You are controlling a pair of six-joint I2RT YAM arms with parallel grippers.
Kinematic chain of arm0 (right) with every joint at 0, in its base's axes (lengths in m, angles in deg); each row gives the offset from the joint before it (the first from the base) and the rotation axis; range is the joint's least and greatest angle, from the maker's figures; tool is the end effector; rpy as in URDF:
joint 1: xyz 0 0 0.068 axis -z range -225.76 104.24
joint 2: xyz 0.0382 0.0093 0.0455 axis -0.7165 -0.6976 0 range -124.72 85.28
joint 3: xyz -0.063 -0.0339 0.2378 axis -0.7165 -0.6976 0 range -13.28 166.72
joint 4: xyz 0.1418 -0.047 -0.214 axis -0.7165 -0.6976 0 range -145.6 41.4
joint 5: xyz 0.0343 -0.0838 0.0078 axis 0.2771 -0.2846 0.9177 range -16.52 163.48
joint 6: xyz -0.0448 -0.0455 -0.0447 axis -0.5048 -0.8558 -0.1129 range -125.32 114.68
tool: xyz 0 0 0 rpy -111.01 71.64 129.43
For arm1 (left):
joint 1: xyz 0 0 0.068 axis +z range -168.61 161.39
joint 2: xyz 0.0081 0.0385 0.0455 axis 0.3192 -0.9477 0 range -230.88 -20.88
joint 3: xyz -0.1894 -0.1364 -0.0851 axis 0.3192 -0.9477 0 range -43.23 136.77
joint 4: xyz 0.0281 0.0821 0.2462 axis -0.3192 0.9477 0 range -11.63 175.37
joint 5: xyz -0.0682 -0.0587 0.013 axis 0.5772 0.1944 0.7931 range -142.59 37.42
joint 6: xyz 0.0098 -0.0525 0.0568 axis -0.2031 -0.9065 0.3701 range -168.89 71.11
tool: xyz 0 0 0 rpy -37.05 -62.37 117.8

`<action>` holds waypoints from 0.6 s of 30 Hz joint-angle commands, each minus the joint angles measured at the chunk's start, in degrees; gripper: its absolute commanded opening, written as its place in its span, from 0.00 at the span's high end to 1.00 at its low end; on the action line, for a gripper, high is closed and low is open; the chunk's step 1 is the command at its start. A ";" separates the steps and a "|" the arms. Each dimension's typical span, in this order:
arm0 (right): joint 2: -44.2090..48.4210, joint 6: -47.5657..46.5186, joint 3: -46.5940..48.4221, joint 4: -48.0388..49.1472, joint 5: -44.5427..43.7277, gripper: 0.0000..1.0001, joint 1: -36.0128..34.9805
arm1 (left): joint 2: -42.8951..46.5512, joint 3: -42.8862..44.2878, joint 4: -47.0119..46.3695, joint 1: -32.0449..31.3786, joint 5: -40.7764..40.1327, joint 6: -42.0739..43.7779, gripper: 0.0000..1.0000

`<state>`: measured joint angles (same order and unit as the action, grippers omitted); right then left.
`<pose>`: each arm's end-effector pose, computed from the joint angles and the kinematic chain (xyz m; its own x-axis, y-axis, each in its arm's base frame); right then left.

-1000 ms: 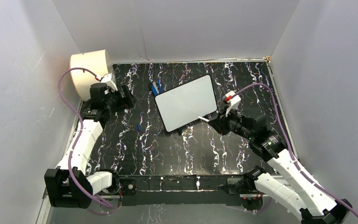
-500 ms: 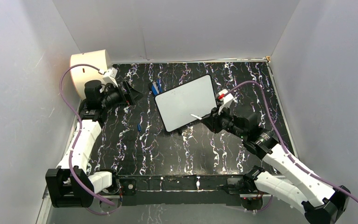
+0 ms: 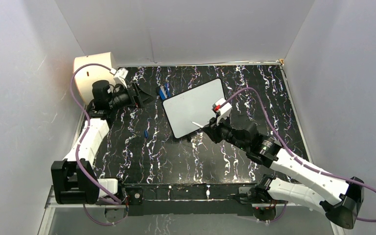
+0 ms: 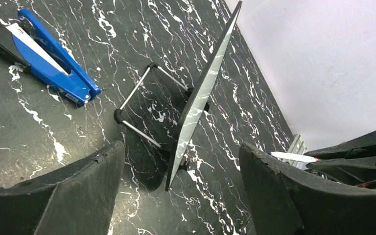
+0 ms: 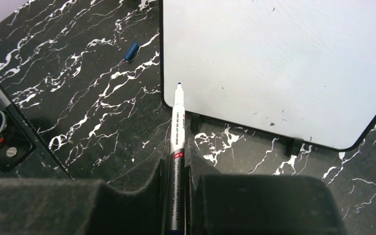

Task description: Write a sentence on the whiteboard

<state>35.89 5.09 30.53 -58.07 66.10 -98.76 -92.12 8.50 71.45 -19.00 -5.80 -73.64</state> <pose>0.1567 0.1938 0.2942 -0.2834 -0.0782 -0.9558 -0.6772 0.7220 0.1417 0.3102 -0.0505 0.2882 -0.4978 -0.2833 -0.8197 0.5587 0.6181 -0.5529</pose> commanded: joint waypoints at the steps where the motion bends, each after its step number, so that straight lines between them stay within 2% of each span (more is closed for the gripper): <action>1: -1.07 -4.12 1.90 7.17 -6.39 1.00 -2.90 | -2.17 2.39 -4.07 -0.44 4.76 0.54 0.18; 8: -1.68 -7.32 1.83 8.24 -12.94 1.00 -6.13 | -4.29 1.34 -8.92 -1.13 7.50 0.93 0.19; 18: -6.22 -10.33 3.95 11.67 -13.13 1.00 -7.54 | -10.66 2.36 -12.00 -3.00 13.31 2.53 0.23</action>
<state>31.28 -3.15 30.55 -51.60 54.43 -105.64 -101.61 8.69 61.62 -20.64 3.73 -72.87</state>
